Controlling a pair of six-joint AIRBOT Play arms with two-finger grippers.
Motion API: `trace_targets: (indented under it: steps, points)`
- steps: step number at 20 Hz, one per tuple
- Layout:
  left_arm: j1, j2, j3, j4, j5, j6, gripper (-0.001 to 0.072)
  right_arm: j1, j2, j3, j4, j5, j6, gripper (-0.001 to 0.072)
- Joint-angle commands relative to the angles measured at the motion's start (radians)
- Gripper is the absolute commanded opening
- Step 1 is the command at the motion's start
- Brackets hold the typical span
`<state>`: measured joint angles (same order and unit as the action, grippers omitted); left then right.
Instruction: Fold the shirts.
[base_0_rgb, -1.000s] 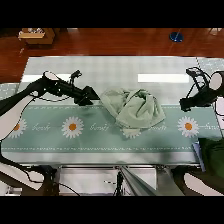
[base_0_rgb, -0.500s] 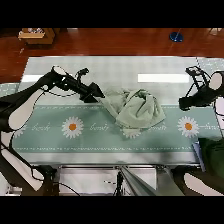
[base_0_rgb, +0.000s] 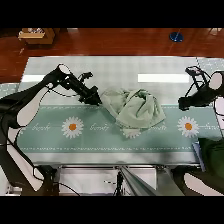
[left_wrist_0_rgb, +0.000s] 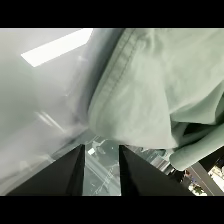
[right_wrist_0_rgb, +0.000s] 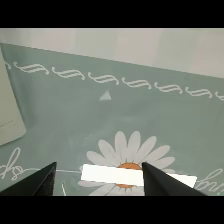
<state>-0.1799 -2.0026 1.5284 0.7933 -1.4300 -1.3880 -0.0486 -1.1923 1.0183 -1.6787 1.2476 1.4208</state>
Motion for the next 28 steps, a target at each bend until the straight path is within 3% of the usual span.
trace_targets:
  steps: [1,2,5,7,12,16,21,25,28]
  points:
    - [0.001,-0.010,0.009,0.035,-0.011,0.007,0.0501,0.000,0.000,0.000,0.006,0.000,-0.001,0.0587]
    - [0.001,-0.010,0.015,0.035,-0.011,0.011,0.0597,0.000,0.000,0.000,0.005,0.001,-0.001,0.0587]
    - [-0.001,-0.009,0.032,0.034,-0.013,0.018,0.0598,0.000,0.000,0.000,0.005,0.000,-0.001,0.0579]
    - [0.000,-0.009,0.035,0.035,-0.011,0.034,0.0598,0.000,0.000,0.000,0.005,0.000,-0.001,0.0516]
    - [0.001,-0.008,0.043,0.066,0.023,0.195,0.0598,0.000,0.000,0.000,0.005,0.000,-0.001,0.0517]
    - [0.024,-0.008,0.114,0.193,0.026,0.198,0.0598,0.000,0.000,0.000,0.005,0.000,-0.001,0.0516]
    - [0.048,-0.017,0.181,0.140,0.081,0.218,0.0597,0.000,0.000,0.000,0.005,0.000,-0.001,0.0517]
    - [0.035,-0.068,0.182,0.014,-0.011,0.271,0.0596,0.000,0.000,0.000,0.005,0.002,-0.001,0.0517]
    - [0.036,-0.079,0.181,0.013,-0.084,0.306,0.0596,0.000,0.000,0.000,0.005,0.001,-0.001,0.0517]
